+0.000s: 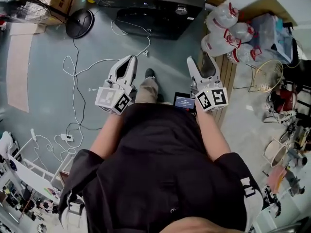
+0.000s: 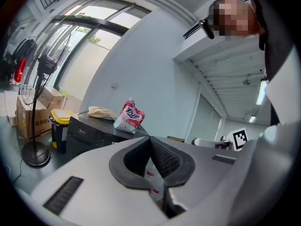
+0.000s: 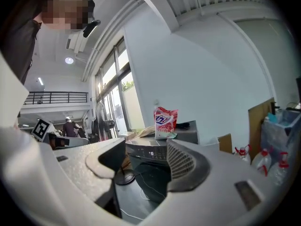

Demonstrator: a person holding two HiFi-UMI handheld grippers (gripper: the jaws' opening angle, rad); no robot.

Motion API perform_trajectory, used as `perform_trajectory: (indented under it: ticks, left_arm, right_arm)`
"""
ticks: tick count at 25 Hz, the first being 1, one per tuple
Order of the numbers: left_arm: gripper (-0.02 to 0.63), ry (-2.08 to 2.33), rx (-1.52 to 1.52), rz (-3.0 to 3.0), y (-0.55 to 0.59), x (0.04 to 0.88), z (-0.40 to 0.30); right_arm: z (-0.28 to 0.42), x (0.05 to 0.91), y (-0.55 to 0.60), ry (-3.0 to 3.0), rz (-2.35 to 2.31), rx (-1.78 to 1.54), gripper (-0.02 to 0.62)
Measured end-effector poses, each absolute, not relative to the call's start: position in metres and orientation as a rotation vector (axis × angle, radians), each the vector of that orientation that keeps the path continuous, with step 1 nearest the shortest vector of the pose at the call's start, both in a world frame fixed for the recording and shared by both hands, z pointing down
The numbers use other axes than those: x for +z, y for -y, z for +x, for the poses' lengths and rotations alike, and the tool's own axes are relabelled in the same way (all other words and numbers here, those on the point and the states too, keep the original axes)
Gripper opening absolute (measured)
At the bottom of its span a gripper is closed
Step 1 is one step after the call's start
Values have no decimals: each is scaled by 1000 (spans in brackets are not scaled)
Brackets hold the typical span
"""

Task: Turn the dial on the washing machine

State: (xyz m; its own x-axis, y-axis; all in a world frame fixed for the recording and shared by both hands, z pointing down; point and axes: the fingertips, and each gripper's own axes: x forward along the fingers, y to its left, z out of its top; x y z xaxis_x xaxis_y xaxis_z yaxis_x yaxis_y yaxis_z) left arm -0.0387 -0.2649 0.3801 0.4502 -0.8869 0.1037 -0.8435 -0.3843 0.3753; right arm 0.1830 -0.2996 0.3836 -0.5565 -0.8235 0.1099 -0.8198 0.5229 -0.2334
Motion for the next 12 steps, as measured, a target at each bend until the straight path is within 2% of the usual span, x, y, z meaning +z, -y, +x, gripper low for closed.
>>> perform_trajectory:
  ticks: [7, 12]
  left_arm:
    - [-6, 1439, -17, 2479, 354, 397, -59]
    - [-6, 1370, -21, 2486, 400, 423, -60]
  right_arm:
    - [136, 392, 386, -2778, -1431, -485, 278]
    - [126, 410, 432, -2725, -1483, -541, 278]
